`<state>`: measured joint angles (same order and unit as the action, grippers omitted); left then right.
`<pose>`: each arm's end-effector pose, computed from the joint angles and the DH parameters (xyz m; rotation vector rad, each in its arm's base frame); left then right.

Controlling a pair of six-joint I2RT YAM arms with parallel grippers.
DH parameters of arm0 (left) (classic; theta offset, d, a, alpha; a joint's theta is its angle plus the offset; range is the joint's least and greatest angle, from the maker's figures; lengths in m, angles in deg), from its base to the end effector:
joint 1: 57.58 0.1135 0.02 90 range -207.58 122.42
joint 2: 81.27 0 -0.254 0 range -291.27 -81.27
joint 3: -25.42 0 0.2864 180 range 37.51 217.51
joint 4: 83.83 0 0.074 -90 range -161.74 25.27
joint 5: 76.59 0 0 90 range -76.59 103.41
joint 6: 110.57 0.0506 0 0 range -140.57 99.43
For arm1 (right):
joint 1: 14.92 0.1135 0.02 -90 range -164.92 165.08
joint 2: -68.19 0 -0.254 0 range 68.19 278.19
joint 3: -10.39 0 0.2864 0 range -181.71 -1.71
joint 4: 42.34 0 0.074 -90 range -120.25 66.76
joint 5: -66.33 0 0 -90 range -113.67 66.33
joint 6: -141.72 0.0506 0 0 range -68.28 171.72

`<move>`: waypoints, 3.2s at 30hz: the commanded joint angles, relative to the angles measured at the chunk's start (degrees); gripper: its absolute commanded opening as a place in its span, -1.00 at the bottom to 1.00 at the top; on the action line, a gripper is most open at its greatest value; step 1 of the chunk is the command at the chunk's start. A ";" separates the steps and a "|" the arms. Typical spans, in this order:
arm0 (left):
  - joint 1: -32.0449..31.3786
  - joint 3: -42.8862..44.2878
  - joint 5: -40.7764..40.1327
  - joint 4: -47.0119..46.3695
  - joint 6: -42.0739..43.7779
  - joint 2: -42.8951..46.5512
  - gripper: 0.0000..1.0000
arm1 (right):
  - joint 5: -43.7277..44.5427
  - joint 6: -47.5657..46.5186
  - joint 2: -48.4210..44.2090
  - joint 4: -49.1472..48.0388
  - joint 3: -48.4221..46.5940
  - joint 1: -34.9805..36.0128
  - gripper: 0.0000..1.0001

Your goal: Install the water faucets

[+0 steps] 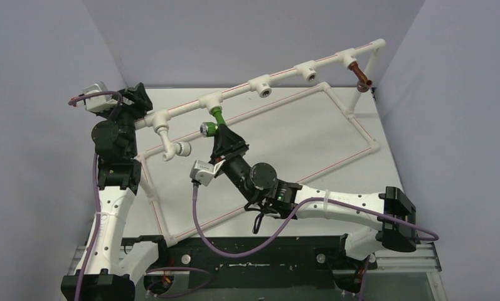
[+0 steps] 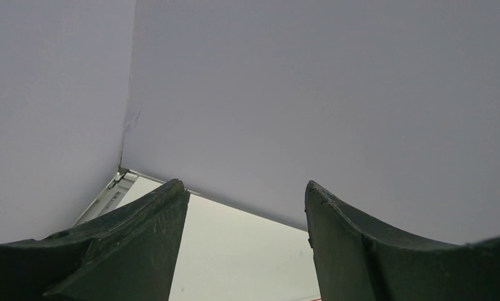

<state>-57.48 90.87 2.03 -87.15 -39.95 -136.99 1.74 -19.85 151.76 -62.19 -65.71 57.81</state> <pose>0.2796 0.0105 0.3997 -0.3919 1.2910 -0.1506 0.1372 0.3683 0.3543 -1.1520 0.7627 -0.2832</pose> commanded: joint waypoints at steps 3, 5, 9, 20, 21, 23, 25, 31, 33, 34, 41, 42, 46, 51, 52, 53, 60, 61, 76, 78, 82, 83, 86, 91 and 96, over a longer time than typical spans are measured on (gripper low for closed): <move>1.22 -5.91 0.98 19.55 0.39 -3.77 0.32 | 6.31 14.72 0.98 -17.14 -1.01 -0.99 -1.00; 1.27 -5.96 0.94 19.59 0.39 -3.75 0.31 | 8.69 21.22 1.27 -21.00 -0.61 -0.95 -1.00; 1.40 -5.94 0.92 19.59 0.39 -3.77 0.31 | 13.30 34.42 1.84 -27.41 0.47 -0.80 -1.00; 1.40 -6.02 1.22 19.38 0.23 -3.43 0.31 | 23.71 78.09 2.38 -33.90 3.56 -0.62 -1.00; 1.40 -5.99 1.26 19.38 0.22 -3.43 0.31 | 24.13 81.50 2.34 -33.60 3.69 -0.60 -1.00; 1.40 -5.99 1.44 19.33 0.13 -3.44 0.31 | 25.06 88.10 2.39 -32.22 3.61 -0.20 -1.00; 1.40 -6.00 1.48 19.28 0.13 -3.43 0.32 | 25.97 95.16 2.30 -30.67 3.71 0.11 -1.00; 1.40 -6.01 1.55 19.27 0.04 -3.43 0.31 | 27.15 117.97 0.61 -25.55 6.50 0.56 -1.00; 1.40 -6.07 1.53 19.20 0.02 -3.35 0.31 | 27.06 124.48 0.12 -24.62 7.43 0.76 -1.00; 1.40 -6.08 1.53 19.20 -0.03 -3.34 0.31 | 26.77 128.68 -0.08 -23.98 7.79 0.83 -1.00; 1.40 -6.08 1.62 19.11 -0.10 -3.38 0.31 | 25.41 149.94 -3.18 -11.84 6.70 0.59 -1.00; 1.40 -6.08 1.62 19.11 -0.08 -3.40 0.31 | 24.91 153.06 -3.74 -9.45 6.36 0.52 -1.00; 1.40 -6.12 1.60 19.11 -0.09 -3.42 0.31 | 21.78 163.17 -5.15 -3.26 5.23 0.07 -1.00; 1.37 -6.17 1.45 19.11 -0.05 -3.41 0.32 | 19.28 168.54 -5.48 1.25 3.79 0.21 -1.00; 1.39 -6.12 1.44 19.16 -0.05 -3.47 0.31 | 18.98 169.04 -5.47 1.20 3.92 0.22 -1.00; 1.40 -6.08 1.44 19.19 -0.05 -3.43 0.31 | 18.82 168.99 -5.56 0.91 4.18 0.22 -1.00; 1.40 -5.99 1.06 19.30 0.14 -3.35 0.31 | 18.71 166.66 -7.36 1.42 6.08 -0.11 -0.32; 1.40 -6.11 1.01 19.29 0.13 -3.34 0.31 | 18.71 166.47 -7.61 1.44 6.52 -0.11 -0.18; 1.40 -5.99 0.87 19.39 0.30 -3.42 0.32 | 12.52 148.36 -12.91 -0.40 9.17 -0.06 0.42; 1.40 -5.95 1.00 19.42 0.30 -3.59 0.31 | 10.61 139.91 -13.85 1.15 7.81 0.04 0.48; 1.51 -5.92 1.01 19.46 0.30 -3.54 0.31 | 7.40 127.77 -15.43 3.33 6.07 0.13 0.51; 1.50 -5.97 0.96 19.46 0.30 -3.48 0.31 | 6.31 125.12 -15.79 2.41 6.42 0.13 0.51; 1.62 -6.00 1.00 19.38 0.30 -3.49 0.31 | 2.35 117.88 -16.49 1.29 6.52 0.05 0.50; 1.73 -6.00 1.09 19.38 0.26 -3.57 0.31 | -4.18 102.86 -16.48 4.45 2.63 0.11 0.46; 1.75 -5.97 1.01 19.38 0.30 -3.54 0.31 | -7.41 86.20 -16.44 11.40 -1.81 0.07 0.44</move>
<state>-57.20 90.70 3.39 -87.05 -39.97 -136.62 -0.80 85.07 136.53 -54.58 -62.37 57.55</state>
